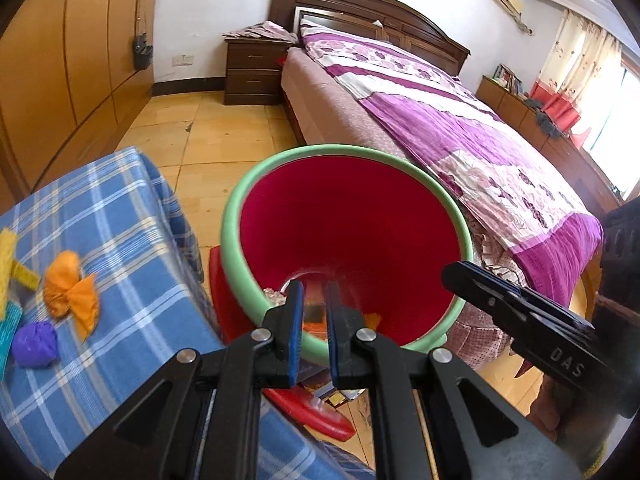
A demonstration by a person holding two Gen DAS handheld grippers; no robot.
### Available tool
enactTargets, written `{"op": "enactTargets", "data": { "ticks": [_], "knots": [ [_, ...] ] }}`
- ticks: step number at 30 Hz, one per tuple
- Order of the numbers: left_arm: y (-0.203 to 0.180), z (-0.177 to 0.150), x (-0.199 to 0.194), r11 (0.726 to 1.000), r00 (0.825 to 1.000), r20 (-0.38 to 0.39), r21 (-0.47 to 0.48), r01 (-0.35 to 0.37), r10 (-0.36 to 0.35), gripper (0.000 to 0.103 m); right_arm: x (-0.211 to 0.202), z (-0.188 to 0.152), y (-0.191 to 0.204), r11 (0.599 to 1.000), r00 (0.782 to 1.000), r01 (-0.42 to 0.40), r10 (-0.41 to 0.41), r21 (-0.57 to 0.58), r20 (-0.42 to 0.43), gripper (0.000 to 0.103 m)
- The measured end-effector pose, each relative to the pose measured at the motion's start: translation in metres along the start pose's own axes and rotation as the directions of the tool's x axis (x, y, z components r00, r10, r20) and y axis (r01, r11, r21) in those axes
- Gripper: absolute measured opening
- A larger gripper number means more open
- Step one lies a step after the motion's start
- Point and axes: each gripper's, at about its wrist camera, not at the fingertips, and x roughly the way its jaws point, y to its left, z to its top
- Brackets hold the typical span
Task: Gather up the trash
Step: 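Open the left tool dropping the stick while the right tool drops the hook into the bucket, then move both open tools back over the table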
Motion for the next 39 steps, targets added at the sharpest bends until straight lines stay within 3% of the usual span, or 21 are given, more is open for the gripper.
{"op": "enactTargets", "data": {
  "ticks": [4,8,13,21,23,26,39],
  "knots": [
    [-0.006,0.002,0.002,1.0,1.0,-0.004,0.01,0.017,-0.017,0.012,-0.003,0.0,-0.007,1.0,1.0,0.002,-0.002,0.02,0.009,0.025],
    [-0.007,0.0,-0.002,1.0,1.0,0.005,0.004,0.007,-0.007,0.03,-0.006,-0.001,-0.009,1.0,1.0,0.003,-0.004,0.03,0.012,0.025],
    [0.001,-0.005,-0.014,1.0,1.0,0.016,-0.016,-0.019,0.019,0.031,-0.009,-0.002,-0.006,1.0,1.0,0.004,-0.004,0.029,0.013,0.026],
    [0.025,-0.017,-0.039,0.996,0.997,0.033,-0.07,-0.061,0.063,0.04,-0.012,-0.006,0.007,1.0,1.0,0.003,-0.003,0.023,0.007,0.03],
    [0.031,-0.021,-0.047,0.994,0.996,0.043,-0.083,-0.075,0.079,0.045,-0.013,-0.009,0.012,1.0,1.0,0.002,-0.002,0.02,0.004,0.05],
    [0.042,-0.026,-0.059,0.99,0.993,0.057,-0.103,-0.097,0.103,0.049,-0.015,-0.012,0.021,1.0,1.0,-0.004,0.004,0.017,0.002,0.057],
    [0.093,-0.05,-0.112,0.968,0.978,0.101,-0.193,-0.163,0.185,0.05,-0.016,-0.026,0.076,0.997,0.998,-0.056,0.055,-0.06,-0.025,0.057]
  ]
}}
